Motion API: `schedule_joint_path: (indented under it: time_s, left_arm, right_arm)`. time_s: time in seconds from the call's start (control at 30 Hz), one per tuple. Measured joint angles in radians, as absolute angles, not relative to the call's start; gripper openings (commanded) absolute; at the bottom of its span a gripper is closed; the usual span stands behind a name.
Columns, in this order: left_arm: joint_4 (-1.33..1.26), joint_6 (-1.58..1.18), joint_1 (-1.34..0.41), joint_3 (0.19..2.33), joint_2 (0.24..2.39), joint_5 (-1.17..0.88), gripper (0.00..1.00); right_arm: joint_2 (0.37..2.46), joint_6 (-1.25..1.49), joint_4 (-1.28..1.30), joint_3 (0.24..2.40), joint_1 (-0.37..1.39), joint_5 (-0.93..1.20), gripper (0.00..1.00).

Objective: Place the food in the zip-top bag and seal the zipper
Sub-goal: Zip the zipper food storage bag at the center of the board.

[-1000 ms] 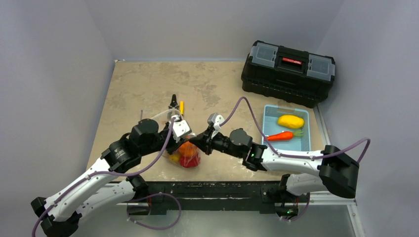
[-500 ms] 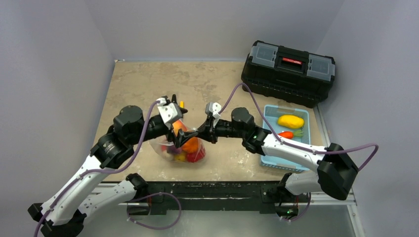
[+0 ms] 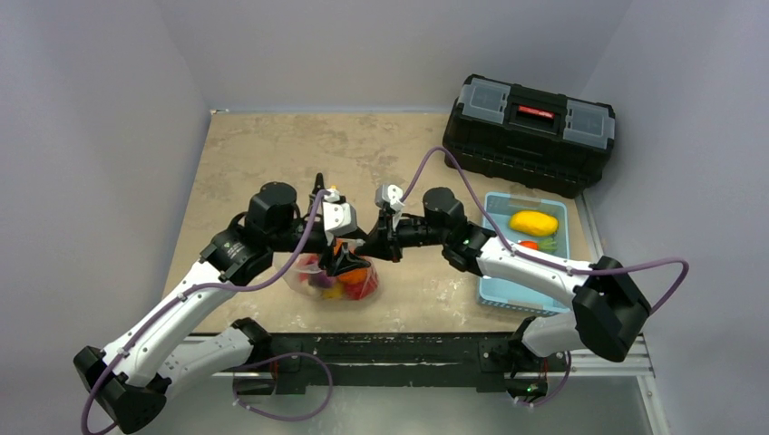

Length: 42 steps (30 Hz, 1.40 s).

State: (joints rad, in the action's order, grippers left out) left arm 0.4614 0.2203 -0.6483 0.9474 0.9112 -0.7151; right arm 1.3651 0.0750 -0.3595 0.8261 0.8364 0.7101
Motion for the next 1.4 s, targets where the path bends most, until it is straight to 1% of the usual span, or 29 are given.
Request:
schedule_joint_path:
  time_s: [0.07, 0.17, 0.23, 0.27, 0.3, 0.37, 0.47, 0.53, 0.7, 0.83, 0.97, 1.03, 1.07, 1.1, 1.13, 1.17, 1.3, 1.4]
  left_arm:
    - [0.460, 0.231, -0.648, 0.947, 0.913, -0.723, 0.49]
    - [0.459, 0.243, -0.648, 0.947, 0.915, -0.720, 0.40]
    - [0.459, 0.247, -0.648, 0.947, 0.916, -0.710, 0.39]
    - [0.459, 0.249, -0.648, 0.947, 0.917, -0.704, 0.40]
    - [0.459, 0.250, -0.648, 0.947, 0.918, -0.697, 0.43]
    - [0.459, 0.252, -0.648, 0.947, 0.919, -0.678, 0.51]
    - [0.459, 0.255, -0.648, 0.947, 0.919, -0.643, 0.51]
    - [0.459, 0.255, -0.648, 0.947, 0.918, -0.617, 0.45]
    - [0.459, 0.257, -0.648, 0.947, 0.918, -0.589, 0.25]
    - [0.461, 0.265, -0.648, 0.947, 0.918, -0.589, 0.12]
    - [0.466, 0.274, -0.648, 0.947, 0.918, -0.592, 0.02]
    - [0.467, 0.277, -0.648, 0.947, 0.918, -0.596, 0.00]
    - [0.468, 0.277, -0.648, 0.947, 0.918, -0.598, 0.00]
    - [0.468, 0.278, -0.648, 0.947, 0.918, -0.599, 0.00]
    - [0.469, 0.278, -0.648, 0.947, 0.919, -0.601, 0.00]
    - [0.473, 0.277, -0.648, 0.947, 0.920, -0.603, 0.00]
    - [0.480, 0.277, -0.648, 0.947, 0.923, -0.619, 0.00]
    - [0.481, 0.276, -0.648, 0.947, 0.924, -0.625, 0.00]
  right_arm:
    - [1.365, 0.080, -0.359, 0.826, 0.833, 0.715, 0.00]
    - [1.365, 0.088, -0.359, 0.826, 0.832, 0.722, 0.00]
    - [1.365, 0.089, -0.359, 0.826, 0.832, 0.724, 0.00]
    - [1.365, 0.089, -0.359, 0.826, 0.832, 0.725, 0.00]
    - [1.365, 0.089, -0.359, 0.826, 0.832, 0.725, 0.00]
    - [1.361, 0.090, -0.359, 0.821, 0.832, 0.724, 0.00]
    - [1.350, 0.089, -0.358, 0.813, 0.832, 0.724, 0.00]
    - [1.347, 0.089, -0.358, 0.811, 0.832, 0.724, 0.00]
    - [1.339, 0.089, -0.351, 0.809, 0.832, 0.721, 0.00]
    - [1.334, 0.089, -0.350, 0.808, 0.832, 0.713, 0.00]
    - [1.314, 0.089, -0.350, 0.793, 0.832, 0.689, 0.00]
    - [1.302, 0.088, -0.349, 0.789, 0.832, 0.669, 0.00]
    - [1.298, 0.088, -0.349, 0.788, 0.832, 0.663, 0.07]
    - [1.294, 0.089, -0.349, 0.786, 0.832, 0.650, 0.16]
    - [1.292, 0.090, -0.351, 0.784, 0.832, 0.643, 0.22]
    - [1.291, 0.093, -0.352, 0.783, 0.832, 0.638, 0.24]
    - [1.291, 0.096, -0.360, 0.782, 0.832, 0.636, 0.27]
    - [1.306, 0.097, -0.367, 0.783, 0.835, 0.640, 0.34]
